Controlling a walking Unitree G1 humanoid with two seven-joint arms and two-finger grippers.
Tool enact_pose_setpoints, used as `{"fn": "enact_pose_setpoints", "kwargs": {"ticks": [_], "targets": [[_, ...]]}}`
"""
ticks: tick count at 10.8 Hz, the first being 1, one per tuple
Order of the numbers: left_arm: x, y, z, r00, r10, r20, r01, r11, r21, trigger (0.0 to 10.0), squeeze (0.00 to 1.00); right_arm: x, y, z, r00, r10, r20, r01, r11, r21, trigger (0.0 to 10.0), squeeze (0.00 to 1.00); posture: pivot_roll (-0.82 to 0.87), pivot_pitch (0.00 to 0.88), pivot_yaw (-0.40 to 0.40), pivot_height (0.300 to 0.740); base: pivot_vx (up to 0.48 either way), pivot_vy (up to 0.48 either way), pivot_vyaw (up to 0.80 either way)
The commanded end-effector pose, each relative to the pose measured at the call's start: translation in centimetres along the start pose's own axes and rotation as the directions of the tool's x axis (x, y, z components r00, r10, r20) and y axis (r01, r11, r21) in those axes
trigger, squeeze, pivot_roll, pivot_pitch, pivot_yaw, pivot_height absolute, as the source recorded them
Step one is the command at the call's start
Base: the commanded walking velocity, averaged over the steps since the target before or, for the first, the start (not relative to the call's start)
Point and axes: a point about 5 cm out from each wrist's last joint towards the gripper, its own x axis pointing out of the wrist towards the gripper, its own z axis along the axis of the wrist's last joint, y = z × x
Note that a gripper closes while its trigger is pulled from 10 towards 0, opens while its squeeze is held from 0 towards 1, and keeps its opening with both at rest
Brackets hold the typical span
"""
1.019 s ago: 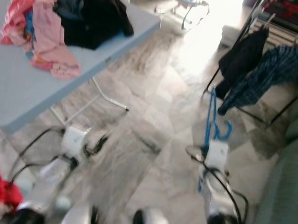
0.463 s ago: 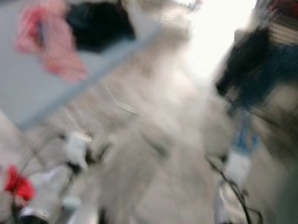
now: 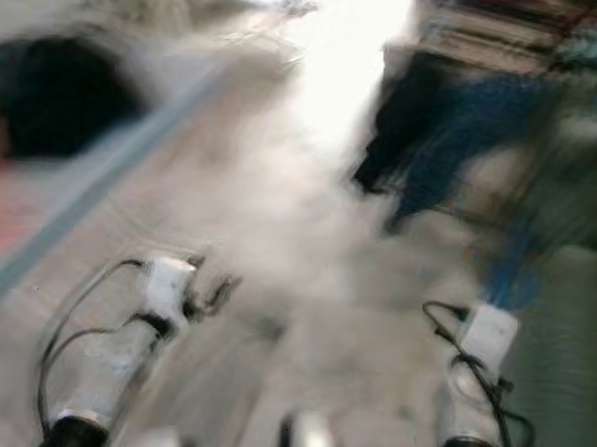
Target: Hang hanger
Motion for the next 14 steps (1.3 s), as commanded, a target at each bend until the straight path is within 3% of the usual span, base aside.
{"fn": "enact_pose_setpoints", "kwargs": {"ticks": [1, 4, 7, 9, 13, 14], "targets": [[-0.8, 1.0, -0.6, 0.999, 0.042, -0.030, -0.041, 0.999, 0.025, 10.0, 0.00, -0.1, 0.8, 0.5, 0.999, 0.014, 0.029, -0.014, 1.000, 0.005, 10.0, 0.00, -0.04, 0.133, -0.047, 0.740, 0.000, 0.000, -0.80], [-0.7, 1.0, -0.7, 0.999, 0.040, -0.037, -0.039, 0.999, 0.018, 10.0, 0.00, 0.0, 1.1, 0.6, 0.999, 0.036, 0.029, -0.037, 0.999, 0.019, 10.0, 0.00, -0.04, 0.129, -0.049, 0.740, 0.000, 0.000, -0.80], [-0.6, 2.1, -0.6, 0.995, 0.086, -0.041, -0.085, 0.996, 0.013, 10.0, 0.00, -0.4, 2.9, -0.2, 0.985, 0.171, -0.029, -0.170, 0.985, 0.017, 10.0, 0.00, -0.04, 0.130, -0.055, 0.740, 0.399, 0.268, 0.00], [-0.7, 2.0, -0.9, 0.994, 0.087, -0.059, -0.084, 0.996, 0.043, 10.0, 0.00, -0.5, 3.5, -0.4, 0.978, 0.201, -0.053, -0.201, 0.980, 0.007, 10.0, 0.00, -0.04, 0.139, -0.063, 0.740, 0.398, 0.266, 0.00], [-2.6, 3.1, -2.2, 0.975, 0.201, -0.092, -0.195, 0.979, 0.063, 10.0, 0.00, -1.1, 4.3, -0.9, 0.974, 0.212, -0.073, -0.213, 0.977, 0.006, 10.0, 0.00, -0.04, 0.145, -0.058, 0.740, 0.000, 0.000, 0.00], [-3.5, 3.6, -2.6, 0.964, 0.247, -0.102, -0.246, 0.969, 0.022, 10.0, 0.00, -1.5, 4.4, -1.3, 0.972, 0.225, -0.070, -0.226, 0.974, -0.012, 10.0, 0.00, -0.03, 0.139, -0.061, 0.740, 0.000, 0.000, 0.00]]}}
